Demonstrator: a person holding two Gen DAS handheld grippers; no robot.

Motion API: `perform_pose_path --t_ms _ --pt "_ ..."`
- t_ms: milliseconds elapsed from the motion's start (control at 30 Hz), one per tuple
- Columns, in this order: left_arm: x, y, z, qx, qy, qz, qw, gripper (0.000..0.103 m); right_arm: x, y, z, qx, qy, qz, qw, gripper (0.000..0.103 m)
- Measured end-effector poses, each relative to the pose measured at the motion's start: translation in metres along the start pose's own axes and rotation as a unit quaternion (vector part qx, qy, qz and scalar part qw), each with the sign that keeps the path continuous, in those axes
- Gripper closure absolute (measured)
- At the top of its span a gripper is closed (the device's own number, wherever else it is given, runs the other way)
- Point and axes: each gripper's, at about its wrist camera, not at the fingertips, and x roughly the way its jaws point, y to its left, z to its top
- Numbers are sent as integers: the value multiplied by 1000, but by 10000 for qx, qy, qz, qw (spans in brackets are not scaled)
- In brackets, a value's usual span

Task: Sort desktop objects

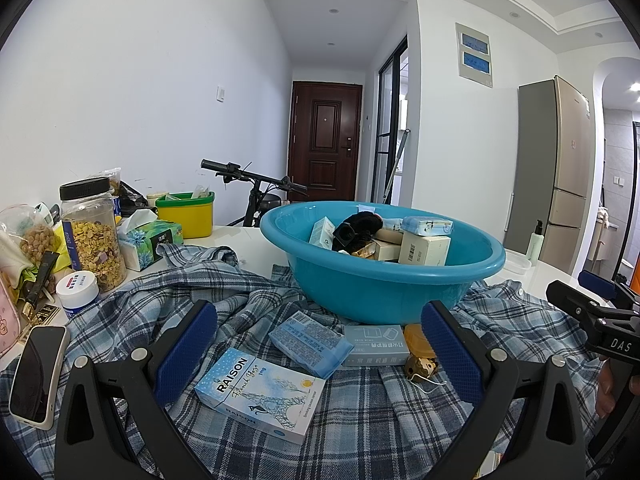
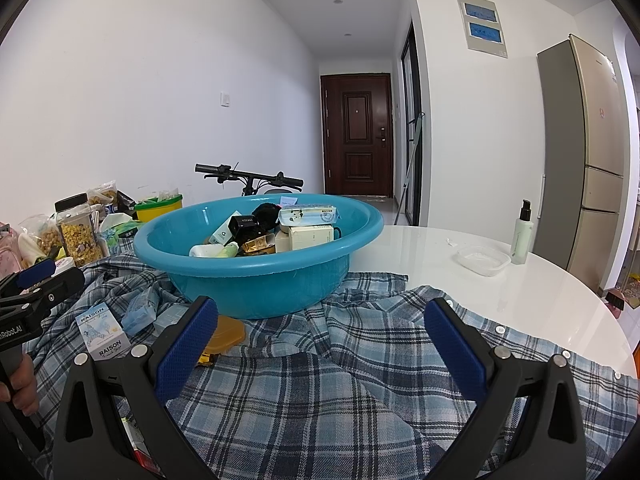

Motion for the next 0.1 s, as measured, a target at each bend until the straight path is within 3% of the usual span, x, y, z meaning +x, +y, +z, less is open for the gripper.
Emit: perform_pose_path --t_ms 100 --pt "0 0 0 0 0 -1 10000 0 -1 0 -1 4 2 0 10000 0"
